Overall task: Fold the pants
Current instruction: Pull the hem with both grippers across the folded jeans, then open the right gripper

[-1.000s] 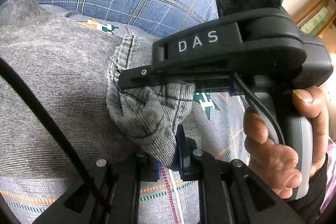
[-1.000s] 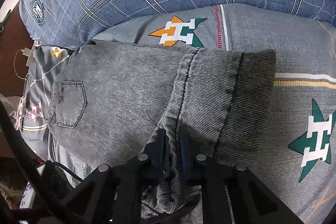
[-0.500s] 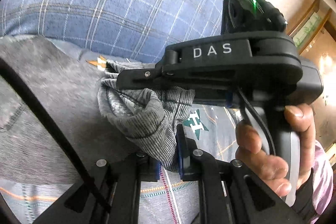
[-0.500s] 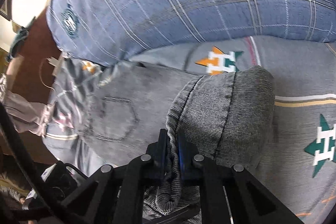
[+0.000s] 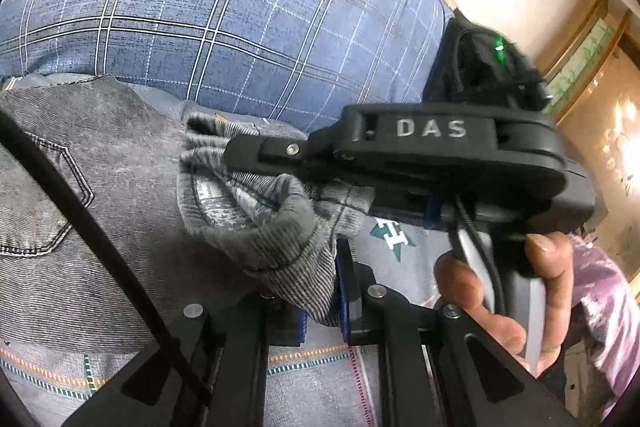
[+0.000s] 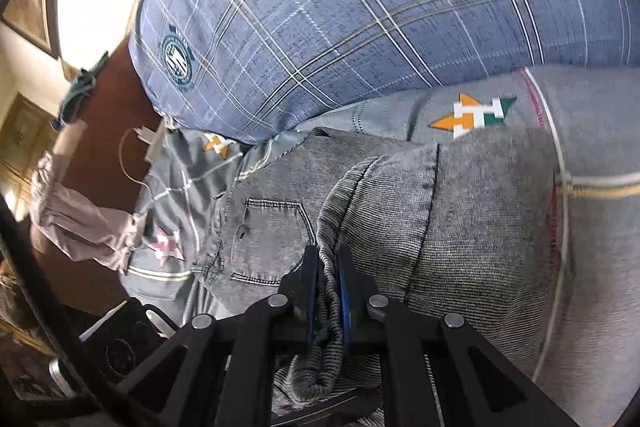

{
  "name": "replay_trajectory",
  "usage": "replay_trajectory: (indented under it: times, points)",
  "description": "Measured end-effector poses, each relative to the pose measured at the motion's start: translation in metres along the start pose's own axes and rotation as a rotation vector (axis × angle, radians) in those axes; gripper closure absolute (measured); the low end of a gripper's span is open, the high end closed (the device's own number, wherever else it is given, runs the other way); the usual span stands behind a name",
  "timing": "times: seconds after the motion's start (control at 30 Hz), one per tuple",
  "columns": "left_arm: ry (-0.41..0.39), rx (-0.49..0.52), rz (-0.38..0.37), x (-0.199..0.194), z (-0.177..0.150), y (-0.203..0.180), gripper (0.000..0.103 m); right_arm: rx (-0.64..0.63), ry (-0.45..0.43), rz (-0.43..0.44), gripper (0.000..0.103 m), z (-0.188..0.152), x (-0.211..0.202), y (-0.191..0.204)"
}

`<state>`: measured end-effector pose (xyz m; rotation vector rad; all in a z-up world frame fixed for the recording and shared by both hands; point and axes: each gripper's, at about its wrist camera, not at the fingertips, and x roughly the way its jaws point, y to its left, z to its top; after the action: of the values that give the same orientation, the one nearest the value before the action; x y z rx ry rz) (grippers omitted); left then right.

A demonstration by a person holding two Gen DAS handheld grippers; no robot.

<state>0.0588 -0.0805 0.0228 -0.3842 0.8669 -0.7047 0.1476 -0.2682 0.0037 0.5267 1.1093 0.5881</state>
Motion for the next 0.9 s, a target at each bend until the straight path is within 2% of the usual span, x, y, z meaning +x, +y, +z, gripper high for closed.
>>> replay_trajectory:
  times: [0.1, 0.3, 0.4, 0.47, 0.57, 0.6, 0.67, 0.77, 0.9]
  points:
    - [0.008, 0.004, -0.003, 0.005, 0.005, 0.004, 0.091, -0.002, 0.009, 0.023, 0.093, 0.003, 0.002, -0.006]
    - [-0.007, 0.062, -0.021, 0.003, 0.033, -0.022, 0.091, 0.004, -0.085, 0.085, 0.093, 0.013, -0.024, -0.005]
    - [0.006, 0.097, -0.002, 0.004, 0.029, -0.022, 0.091, 0.003, -0.11, 0.096, 0.093, 0.014, -0.03, -0.005]
    - [0.027, 0.063, 0.019, 0.009, 0.019, -0.009, 0.091, 0.001, -0.075, 0.087, 0.093, 0.013, -0.016, -0.006]
    - [0.057, -0.011, 0.068, 0.014, -0.003, 0.016, 0.091, 0.007, 0.04, 0.038, 0.093, 0.008, 0.027, -0.008]
    - [0.072, -0.062, 0.067, 0.016, -0.011, 0.028, 0.091, 0.005, 0.07, 0.012, 0.093, 0.006, 0.041, -0.007]
    - [0.075, -0.102, 0.06, 0.015, -0.018, 0.037, 0.091, 0.011, 0.102, -0.003, 0.093, 0.001, 0.056, -0.006]
    - [0.033, -0.104, 0.035, 0.007, -0.016, 0.033, 0.091, -0.013, 0.09, -0.004, 0.093, 0.0, 0.054, 0.001]
    - [0.025, -0.046, 0.067, 0.008, -0.008, 0.024, 0.091, -0.003, 0.025, 0.033, 0.093, 0.005, 0.039, 0.001]
